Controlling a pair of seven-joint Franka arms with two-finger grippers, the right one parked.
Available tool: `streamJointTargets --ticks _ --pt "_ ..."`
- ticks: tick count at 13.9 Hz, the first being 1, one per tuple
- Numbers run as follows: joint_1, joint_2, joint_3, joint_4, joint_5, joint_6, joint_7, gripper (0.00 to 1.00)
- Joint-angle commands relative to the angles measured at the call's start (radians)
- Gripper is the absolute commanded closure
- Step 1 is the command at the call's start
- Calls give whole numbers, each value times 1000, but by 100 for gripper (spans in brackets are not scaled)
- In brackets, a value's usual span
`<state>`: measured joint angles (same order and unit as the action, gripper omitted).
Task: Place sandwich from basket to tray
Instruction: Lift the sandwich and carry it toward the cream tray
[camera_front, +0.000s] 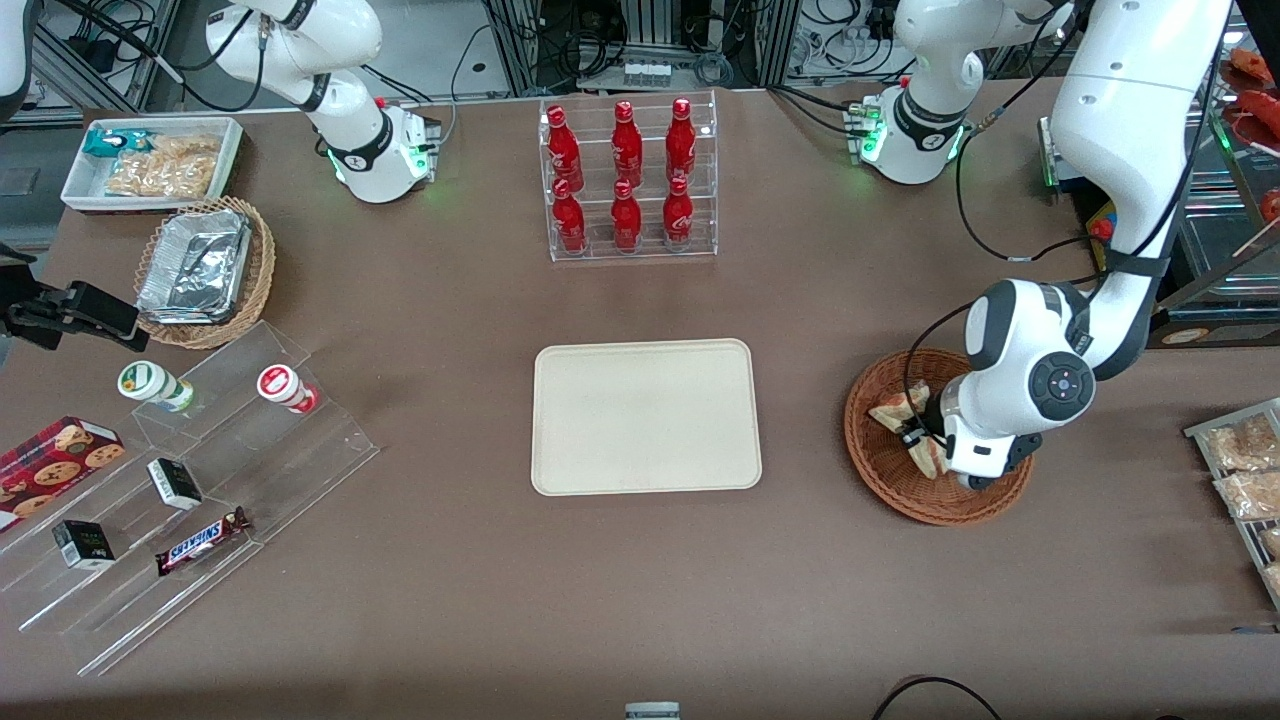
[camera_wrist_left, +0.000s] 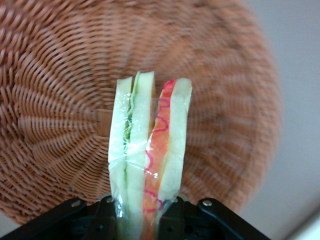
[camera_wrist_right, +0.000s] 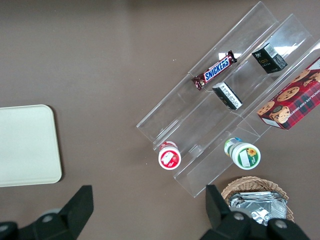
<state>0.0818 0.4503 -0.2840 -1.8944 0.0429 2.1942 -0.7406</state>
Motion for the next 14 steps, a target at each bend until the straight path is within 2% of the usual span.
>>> streamJointTargets --ticks 1,5,10,14 --pt "-109 -30 5 142 -1 -150 9 91" --pt "-319 63 6 322 -5 -174 15 89" --pt "-497 194 8 467 -9 -180 4 87" --pt "-576 330 8 684 -6 -298 -51 85"
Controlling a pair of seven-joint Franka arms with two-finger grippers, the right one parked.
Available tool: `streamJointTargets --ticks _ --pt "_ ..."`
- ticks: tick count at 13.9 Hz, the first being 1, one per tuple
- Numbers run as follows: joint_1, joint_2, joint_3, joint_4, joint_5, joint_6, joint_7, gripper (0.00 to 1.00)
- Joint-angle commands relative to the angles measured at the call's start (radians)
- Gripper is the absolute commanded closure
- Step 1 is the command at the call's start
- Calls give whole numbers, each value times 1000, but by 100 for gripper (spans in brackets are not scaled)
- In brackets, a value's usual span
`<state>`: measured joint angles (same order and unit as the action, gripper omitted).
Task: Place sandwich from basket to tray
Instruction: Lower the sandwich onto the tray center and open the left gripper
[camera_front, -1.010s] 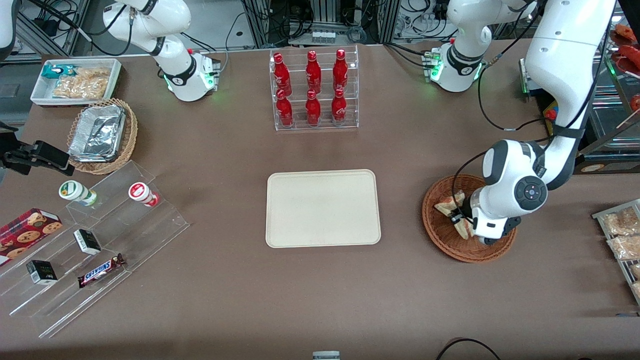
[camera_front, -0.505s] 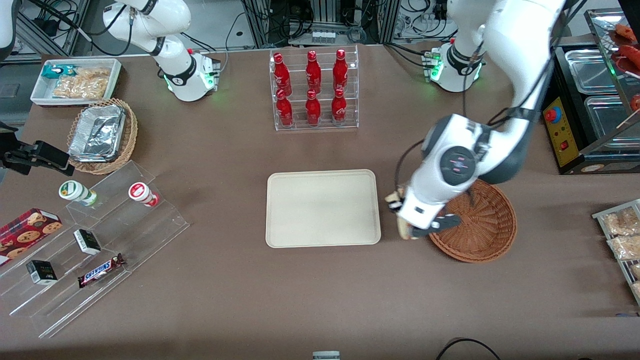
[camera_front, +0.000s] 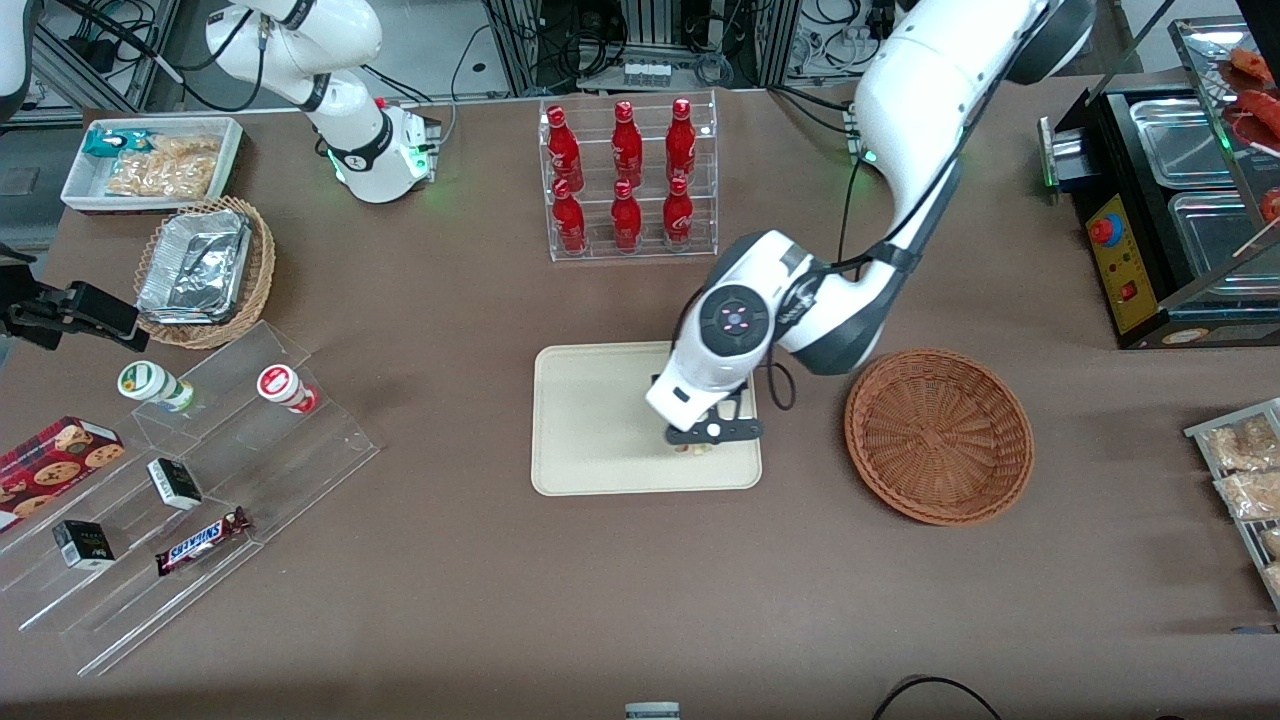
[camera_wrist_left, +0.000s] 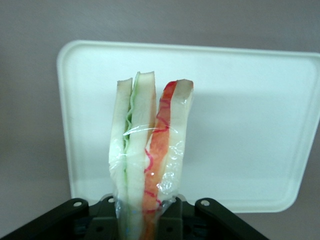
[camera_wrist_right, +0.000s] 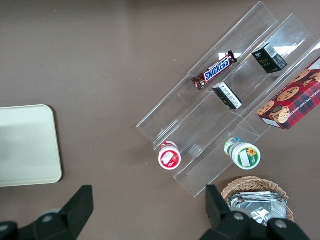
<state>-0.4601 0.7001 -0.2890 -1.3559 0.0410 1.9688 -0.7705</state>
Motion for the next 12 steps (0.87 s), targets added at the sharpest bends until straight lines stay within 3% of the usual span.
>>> streamJointTargets --ticks 1,5,7,8,9,11,12 --pt "-55 90 16 152 0 -70 -38 85" --pt "-86 117 19 169 2 -68 -65 84" --pt "-91 122 21 172 3 -67 -73 75" --pt "-92 122 21 173 3 -67 -84 59" --pt "-100 124 24 175 34 -67 -105 1" --pt "-120 128 25 170 202 -64 -159 0" --pt "-123 140 24 170 230 -54 -197 0"
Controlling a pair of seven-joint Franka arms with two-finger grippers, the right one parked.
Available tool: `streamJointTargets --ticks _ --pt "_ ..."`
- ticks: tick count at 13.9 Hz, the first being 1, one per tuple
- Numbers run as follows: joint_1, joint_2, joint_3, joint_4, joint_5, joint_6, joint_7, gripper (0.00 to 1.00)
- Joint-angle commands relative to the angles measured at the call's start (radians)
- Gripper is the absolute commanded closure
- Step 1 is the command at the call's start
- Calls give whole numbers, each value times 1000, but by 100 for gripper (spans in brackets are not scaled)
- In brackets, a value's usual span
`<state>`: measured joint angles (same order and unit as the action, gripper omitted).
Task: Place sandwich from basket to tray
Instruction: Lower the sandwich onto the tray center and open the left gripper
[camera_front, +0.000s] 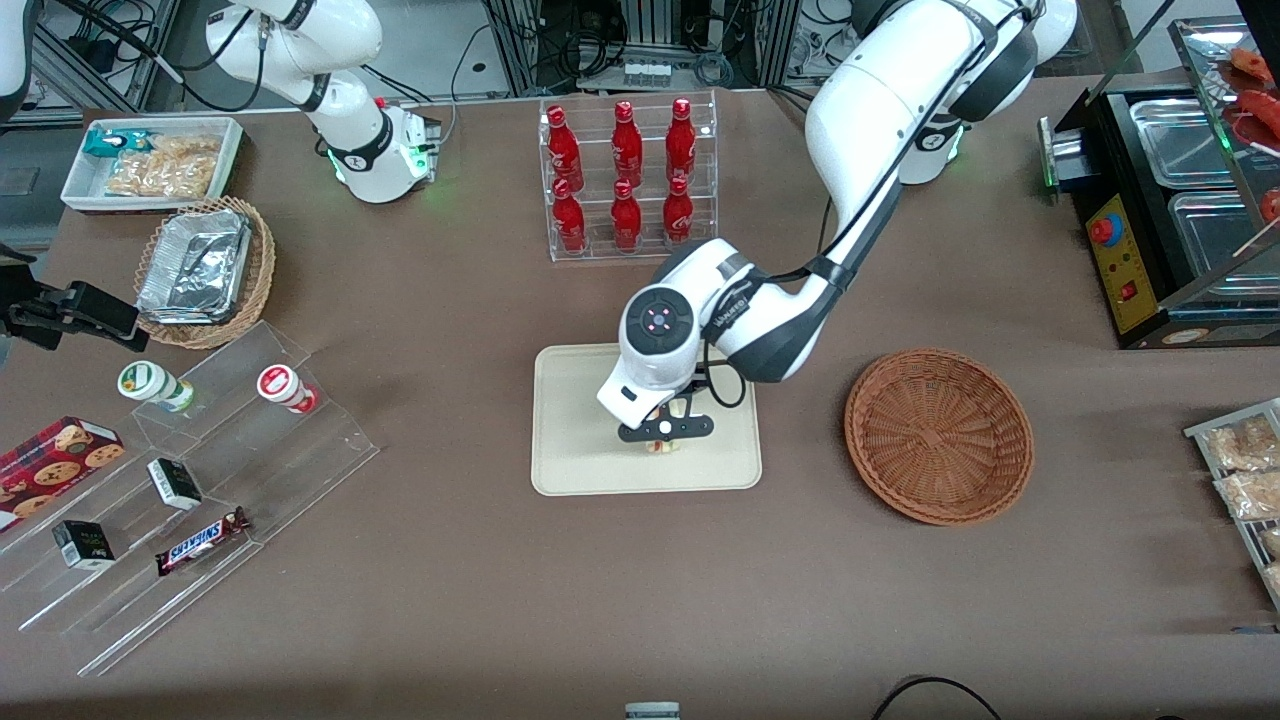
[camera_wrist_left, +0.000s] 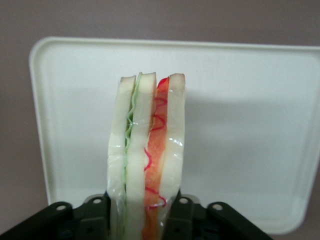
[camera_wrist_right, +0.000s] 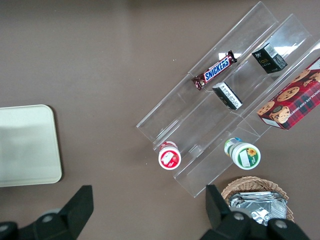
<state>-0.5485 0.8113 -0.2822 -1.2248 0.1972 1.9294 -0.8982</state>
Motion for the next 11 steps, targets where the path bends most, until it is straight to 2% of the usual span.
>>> streamJointTargets --ticks 1,8,11 --pt "-40 32 17 38 76 17 -97 0" --pt "-27 16 18 42 64 37 -107 0" --pt "28 -46 17 41 48 8 -105 0"
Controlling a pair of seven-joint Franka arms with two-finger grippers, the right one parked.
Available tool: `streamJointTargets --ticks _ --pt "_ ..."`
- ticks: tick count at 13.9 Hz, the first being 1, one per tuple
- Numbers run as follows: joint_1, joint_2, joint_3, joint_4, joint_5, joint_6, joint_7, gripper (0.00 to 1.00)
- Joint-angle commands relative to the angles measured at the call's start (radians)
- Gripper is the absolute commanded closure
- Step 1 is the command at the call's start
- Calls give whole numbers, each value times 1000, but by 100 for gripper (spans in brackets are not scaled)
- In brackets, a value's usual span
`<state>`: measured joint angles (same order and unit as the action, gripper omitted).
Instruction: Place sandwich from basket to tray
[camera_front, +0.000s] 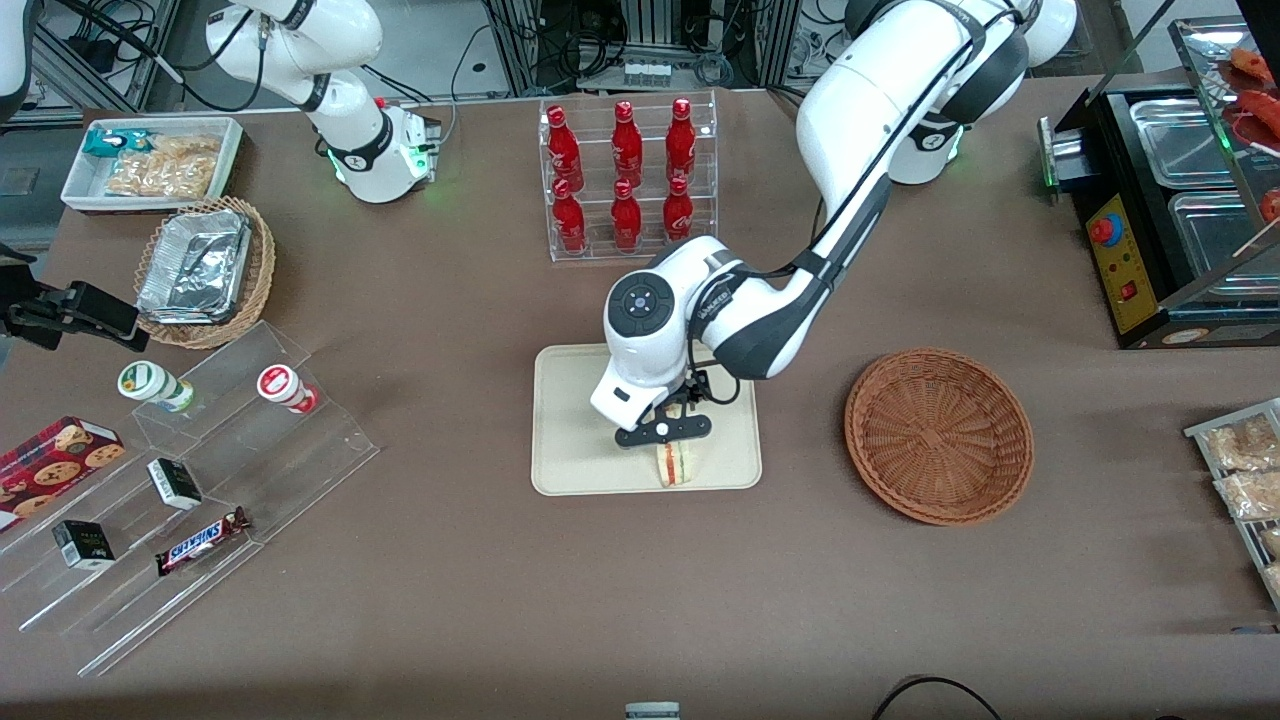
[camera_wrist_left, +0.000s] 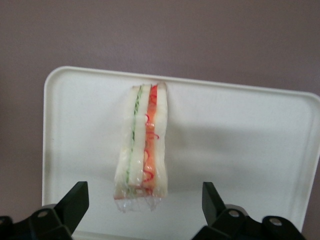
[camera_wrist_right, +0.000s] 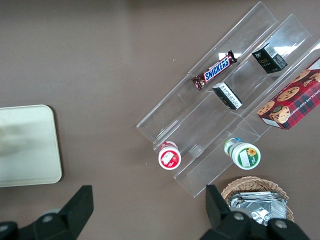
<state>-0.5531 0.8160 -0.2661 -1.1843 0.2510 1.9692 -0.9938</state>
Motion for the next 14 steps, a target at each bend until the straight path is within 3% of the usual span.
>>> streamJointTargets --ticks 1,4,10,13,14 --pt "59 -87 1 -2 -31 -67 -8 0" --pt "177 -194 -2 -9 -82 -194 44 0" --pt "425 -351 1 -17 -154 -470 416 0" --pt "586 -460 -4 -110 -159 -492 616 0" --pt "629 -486 -5 -132 -192 -489 685 0"
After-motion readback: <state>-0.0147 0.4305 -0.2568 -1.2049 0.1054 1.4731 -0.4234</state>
